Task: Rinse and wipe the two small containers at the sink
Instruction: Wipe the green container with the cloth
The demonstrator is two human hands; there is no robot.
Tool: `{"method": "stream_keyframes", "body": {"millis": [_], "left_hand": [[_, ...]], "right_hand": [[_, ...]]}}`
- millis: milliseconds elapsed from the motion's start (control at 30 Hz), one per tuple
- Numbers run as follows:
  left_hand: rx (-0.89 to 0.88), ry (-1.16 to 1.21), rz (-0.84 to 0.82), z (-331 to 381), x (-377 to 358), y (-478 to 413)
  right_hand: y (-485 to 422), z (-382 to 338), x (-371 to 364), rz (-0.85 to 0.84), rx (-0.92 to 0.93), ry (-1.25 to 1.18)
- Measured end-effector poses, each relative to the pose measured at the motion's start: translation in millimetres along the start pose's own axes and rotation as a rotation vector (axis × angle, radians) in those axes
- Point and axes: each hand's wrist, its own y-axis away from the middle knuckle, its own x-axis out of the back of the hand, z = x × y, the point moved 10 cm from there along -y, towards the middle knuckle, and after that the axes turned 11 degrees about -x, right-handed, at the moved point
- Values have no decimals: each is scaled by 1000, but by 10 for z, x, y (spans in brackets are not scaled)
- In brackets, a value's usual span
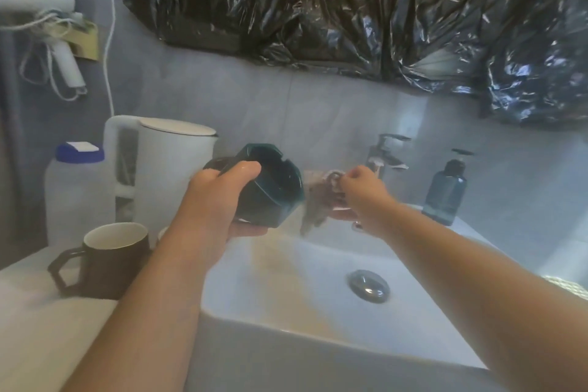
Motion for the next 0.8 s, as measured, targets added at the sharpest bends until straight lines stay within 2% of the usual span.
{"method": "stream_keyframes", "body": {"millis": [133, 200, 300, 400, 500, 600, 633, 700, 800], "left_hand": [[10, -24, -72, 128, -393, 245], [34, -14, -105, 126, -609, 390], [55, -32, -153, 134, -965, 589], [46, -76, -199, 155, -1306, 761], [4, -104, -244, 150, -1567, 902], [-42, -144, -275, 134, -1726, 960], [-63, -158, -280, 134, -1762, 968], [-112, -191, -297, 131, -1819, 976], [-176, -203, -340, 107, -1887, 1000]], "right_hand": [[509, 139, 534, -113, -98, -372], [712, 171, 787, -172, -62, -448], [938, 181, 1211, -133, 76, -509], [1235, 62, 1506, -2, 280, -371], [1475, 29, 1495, 35, 419, -191], [1568, 93, 1669, 349, 507, 38], [1520, 154, 1726, 404, 480, 45], [1369, 297, 1753, 386, 321, 9], [1250, 310, 1619, 210, 170, 132]]}}
